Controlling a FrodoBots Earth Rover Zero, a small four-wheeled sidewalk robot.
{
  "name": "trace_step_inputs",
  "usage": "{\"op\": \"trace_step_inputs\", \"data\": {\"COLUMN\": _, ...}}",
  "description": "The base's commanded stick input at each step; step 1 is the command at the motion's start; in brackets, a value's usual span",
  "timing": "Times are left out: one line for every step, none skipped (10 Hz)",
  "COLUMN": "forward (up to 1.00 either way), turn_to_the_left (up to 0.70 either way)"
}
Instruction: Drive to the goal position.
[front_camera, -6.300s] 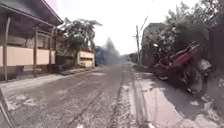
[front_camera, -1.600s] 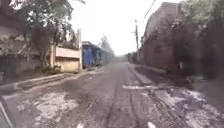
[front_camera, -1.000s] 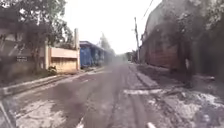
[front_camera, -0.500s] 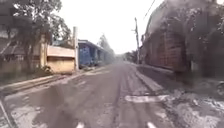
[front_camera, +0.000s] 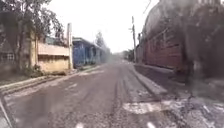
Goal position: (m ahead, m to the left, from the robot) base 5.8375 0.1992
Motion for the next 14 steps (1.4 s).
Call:
{"op": "trace_step_inputs", "data": {"forward": 0.7, "turn_to_the_left": -0.14}}
{"op": "trace_step_inputs", "data": {"forward": 0.7, "turn_to_the_left": -0.14}}
{"op": "trace_step_inputs", "data": {"forward": 0.7, "turn_to_the_left": -0.08}}
{"op": "trace_step_inputs", "data": {"forward": 0.69, "turn_to_the_left": 0.0}}
{"op": "trace_step_inputs", "data": {"forward": 0.66, "turn_to_the_left": 0.01}}
{"op": "trace_step_inputs", "data": {"forward": 0.67, "turn_to_the_left": 0.01}}
{"op": "trace_step_inputs", "data": {"forward": 0.67, "turn_to_the_left": 0.01}}
{"op": "trace_step_inputs", "data": {"forward": 0.66, "turn_to_the_left": 0.01}}
{"op": "trace_step_inputs", "data": {"forward": 0.65, "turn_to_the_left": 0.01}}
{"op": "trace_step_inputs", "data": {"forward": 0.65, "turn_to_the_left": 0.01}}
{"op": "trace_step_inputs", "data": {"forward": 0.66, "turn_to_the_left": 0.01}}
{"op": "trace_step_inputs", "data": {"forward": 0.66, "turn_to_the_left": 0.01}}
{"op": "trace_step_inputs", "data": {"forward": 0.66, "turn_to_the_left": 0.01}}
{"op": "trace_step_inputs", "data": {"forward": 0.66, "turn_to_the_left": 0.01}}
